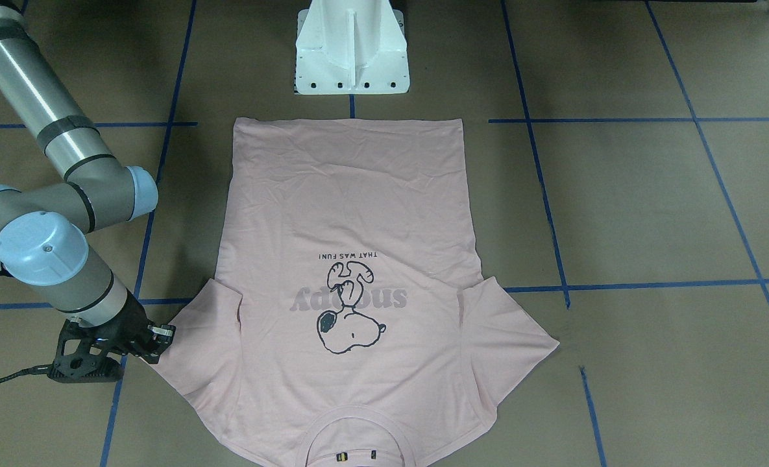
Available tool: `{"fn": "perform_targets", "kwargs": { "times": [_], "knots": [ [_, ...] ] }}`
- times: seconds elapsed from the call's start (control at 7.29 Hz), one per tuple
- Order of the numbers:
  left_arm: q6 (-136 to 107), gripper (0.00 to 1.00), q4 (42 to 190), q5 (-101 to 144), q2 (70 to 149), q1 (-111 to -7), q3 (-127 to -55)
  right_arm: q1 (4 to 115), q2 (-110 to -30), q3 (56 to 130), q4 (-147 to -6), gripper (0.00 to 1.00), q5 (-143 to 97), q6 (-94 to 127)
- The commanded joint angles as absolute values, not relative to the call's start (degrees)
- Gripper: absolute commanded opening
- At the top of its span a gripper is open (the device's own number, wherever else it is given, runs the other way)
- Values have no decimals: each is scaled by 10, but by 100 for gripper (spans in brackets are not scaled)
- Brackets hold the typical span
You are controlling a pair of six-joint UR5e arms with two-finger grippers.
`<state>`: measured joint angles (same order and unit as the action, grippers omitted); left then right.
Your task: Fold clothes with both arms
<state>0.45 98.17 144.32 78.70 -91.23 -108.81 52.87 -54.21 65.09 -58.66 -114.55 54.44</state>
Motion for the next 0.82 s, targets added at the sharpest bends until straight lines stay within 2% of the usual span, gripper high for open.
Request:
{"fn": "perform_targets", "kwargs": {
  "times": [0.0, 0.14, 0.41, 0.69],
  "knots": [
    [3, 100, 982, 1443, 787, -912, -1088, 529, -548, 650, -586, 63, -1143, 545],
    [3, 100, 982, 1444, 787, -912, -1088, 528, -552, 647, -586, 75, -1130, 553],
    [3, 100, 982, 1445, 787, -912, -1088, 526, -553, 646, -587, 73, -1123, 554],
    [3, 100, 982, 1445, 787, -912, -1088, 524, -553, 643, -587, 66, -1123, 554]
  ]
}}
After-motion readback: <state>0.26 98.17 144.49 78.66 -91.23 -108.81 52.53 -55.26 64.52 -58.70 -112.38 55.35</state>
